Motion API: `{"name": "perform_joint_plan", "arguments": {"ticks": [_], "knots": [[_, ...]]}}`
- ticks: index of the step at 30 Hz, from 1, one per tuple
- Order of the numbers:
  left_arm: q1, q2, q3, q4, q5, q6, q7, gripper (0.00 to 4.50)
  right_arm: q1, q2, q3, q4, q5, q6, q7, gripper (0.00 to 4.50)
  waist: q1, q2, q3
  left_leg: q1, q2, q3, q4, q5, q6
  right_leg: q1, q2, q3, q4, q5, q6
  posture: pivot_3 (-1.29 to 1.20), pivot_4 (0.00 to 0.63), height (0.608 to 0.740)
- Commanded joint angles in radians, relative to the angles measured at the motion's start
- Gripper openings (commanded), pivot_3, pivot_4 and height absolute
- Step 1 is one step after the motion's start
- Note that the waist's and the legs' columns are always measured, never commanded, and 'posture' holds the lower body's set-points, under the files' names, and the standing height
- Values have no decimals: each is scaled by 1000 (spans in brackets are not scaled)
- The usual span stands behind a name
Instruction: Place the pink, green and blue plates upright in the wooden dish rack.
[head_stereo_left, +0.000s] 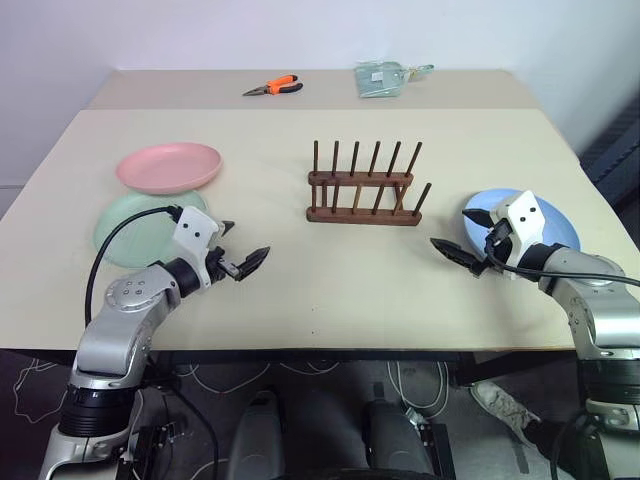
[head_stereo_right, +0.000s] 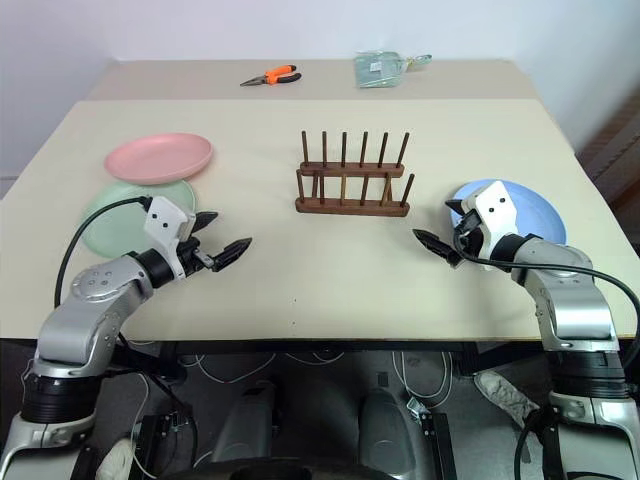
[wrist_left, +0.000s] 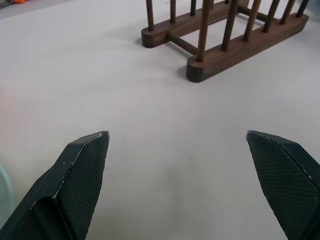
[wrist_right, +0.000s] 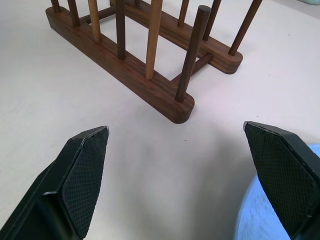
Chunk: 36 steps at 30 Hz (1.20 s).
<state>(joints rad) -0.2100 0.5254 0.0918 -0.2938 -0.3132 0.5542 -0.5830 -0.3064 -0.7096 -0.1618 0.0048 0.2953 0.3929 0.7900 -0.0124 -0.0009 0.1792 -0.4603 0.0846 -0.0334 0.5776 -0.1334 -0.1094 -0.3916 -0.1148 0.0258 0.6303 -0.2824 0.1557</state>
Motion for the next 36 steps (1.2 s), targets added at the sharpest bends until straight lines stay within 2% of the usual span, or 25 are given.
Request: {"name": "perform_joint_plan", "arguments": {"ticks": [1,9,15,20,25,30,34,36], "knots": [[-11,-1,7,-29,1,-4,18,4500,-43,14,13,1,-10,-28,-8,4425,0,0,0,0,0,0,0,0,0,0,0,0,0,0,0,0,150,740],[-21,-8,-29,-53,4,10,30,4500,-24,30,31,-33,-9,-10,-23,4425,5,0,0,0,0,0,0,0,0,0,0,0,0,0,0,0,150,740],[-113,-19,-99,20,-3,2,-27,4500,80,20,51,-197,48,105,5,4425,5,0,0,0,0,0,0,0,0,0,0,0,0,0,0,0,150,740],[-337,-69,-172,399,82,-160,-88,4500,161,88,110,-368,33,141,-88,4425,5,0,0,0,0,0,1,0,0,1,0,0,0,0,0,0,150,740],[-571,-133,-288,864,180,-395,-296,4500,195,169,150,-526,38,216,-205,4425,7,-1,0,-1,0,0,1,0,0,0,0,0,0,1,2,0,150,740],[-782,-242,-301,1294,256,-568,-319,4500,231,198,171,-595,31,249,-263,4425,25,-2,0,-2,-1,0,1,0,1,0,0,0,-1,1,1,0,150,740],[-846,-287,-286,1440,289,-646,-313,4500,262,191,158,-618,34,250,-282,4425,26,-2,0,-2,0,-1,0,0,1,-1,0,-1,-1,1,3,0,150,740],[-856,-310,-276,1472,294,-670,-318,4005,282,184,145,-614,35,237,-281,4500,26,-2,0,-2,-1,-1,0,0,1,-1,0,-1,-1,1,3,0,150,740]]}}
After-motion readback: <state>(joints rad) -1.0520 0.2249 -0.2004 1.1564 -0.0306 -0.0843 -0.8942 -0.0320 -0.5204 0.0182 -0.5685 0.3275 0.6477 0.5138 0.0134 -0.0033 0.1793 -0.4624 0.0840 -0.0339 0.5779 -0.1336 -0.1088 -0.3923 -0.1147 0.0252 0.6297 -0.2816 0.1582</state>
